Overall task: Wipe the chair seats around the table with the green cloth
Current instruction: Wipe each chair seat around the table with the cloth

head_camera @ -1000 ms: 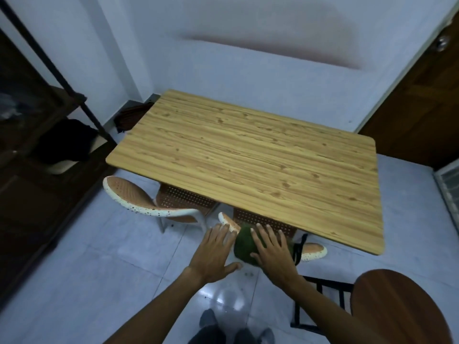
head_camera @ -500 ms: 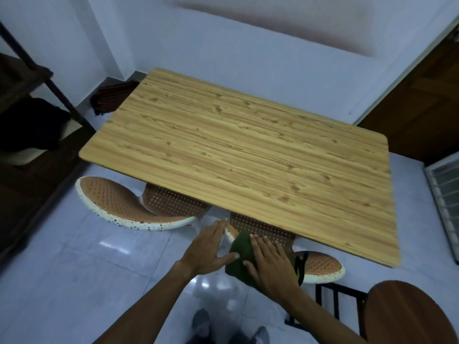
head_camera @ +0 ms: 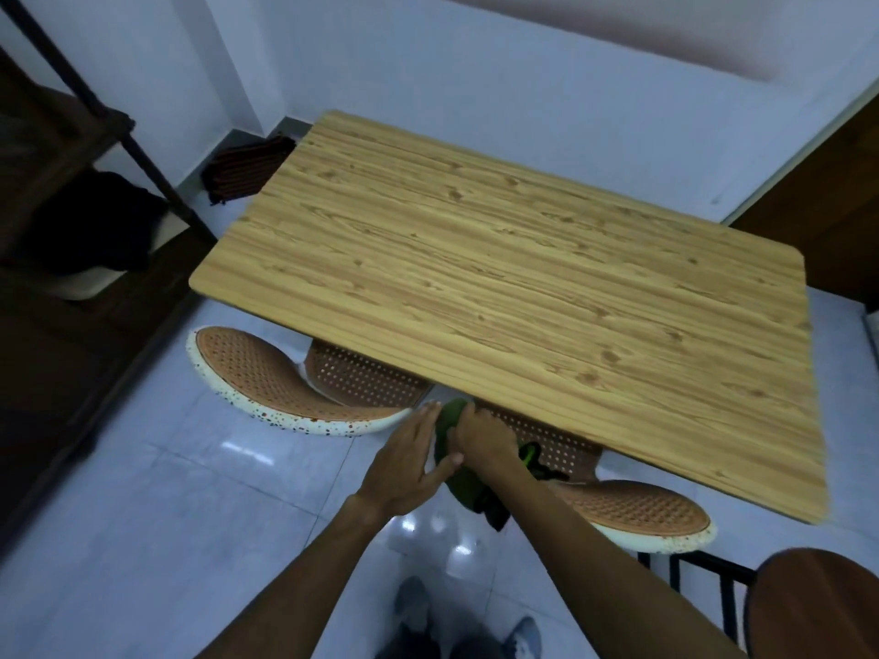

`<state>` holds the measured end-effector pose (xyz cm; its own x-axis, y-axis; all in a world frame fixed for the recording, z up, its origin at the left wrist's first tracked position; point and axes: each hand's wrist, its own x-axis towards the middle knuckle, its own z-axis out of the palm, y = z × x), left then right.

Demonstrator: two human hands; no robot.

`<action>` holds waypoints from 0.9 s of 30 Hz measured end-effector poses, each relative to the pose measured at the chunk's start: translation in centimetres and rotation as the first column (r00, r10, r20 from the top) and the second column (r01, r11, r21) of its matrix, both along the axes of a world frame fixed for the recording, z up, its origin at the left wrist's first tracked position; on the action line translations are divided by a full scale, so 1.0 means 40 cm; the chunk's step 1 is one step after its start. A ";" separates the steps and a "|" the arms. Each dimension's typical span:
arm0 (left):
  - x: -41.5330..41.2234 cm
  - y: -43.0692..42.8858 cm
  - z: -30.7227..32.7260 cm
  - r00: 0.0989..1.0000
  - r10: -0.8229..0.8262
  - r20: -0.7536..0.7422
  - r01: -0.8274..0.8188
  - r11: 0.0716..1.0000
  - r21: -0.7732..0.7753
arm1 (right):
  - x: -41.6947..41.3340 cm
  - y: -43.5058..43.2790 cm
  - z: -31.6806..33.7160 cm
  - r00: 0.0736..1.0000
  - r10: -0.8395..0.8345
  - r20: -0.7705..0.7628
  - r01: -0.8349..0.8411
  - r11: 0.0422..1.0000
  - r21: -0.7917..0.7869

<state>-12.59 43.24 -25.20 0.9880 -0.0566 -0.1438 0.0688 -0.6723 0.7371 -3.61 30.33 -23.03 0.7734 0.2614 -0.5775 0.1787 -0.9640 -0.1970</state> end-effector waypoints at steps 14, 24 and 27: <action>-0.060 -0.029 0.050 0.989 -0.144 0.044 0.140 0.987 0.082 | -0.133 -0.271 0.029 0.877 0.338 0.341 -0.405 0.902 0.148; -0.077 -0.162 0.033 0.955 -0.289 0.059 0.255 0.909 0.331 | -0.243 -0.625 0.038 0.801 0.319 0.507 -0.299 0.946 -0.122; -0.083 -0.172 0.038 0.961 -0.271 0.045 0.244 0.917 0.316 | -0.355 -0.559 0.001 0.803 0.107 0.586 -0.154 0.988 0.030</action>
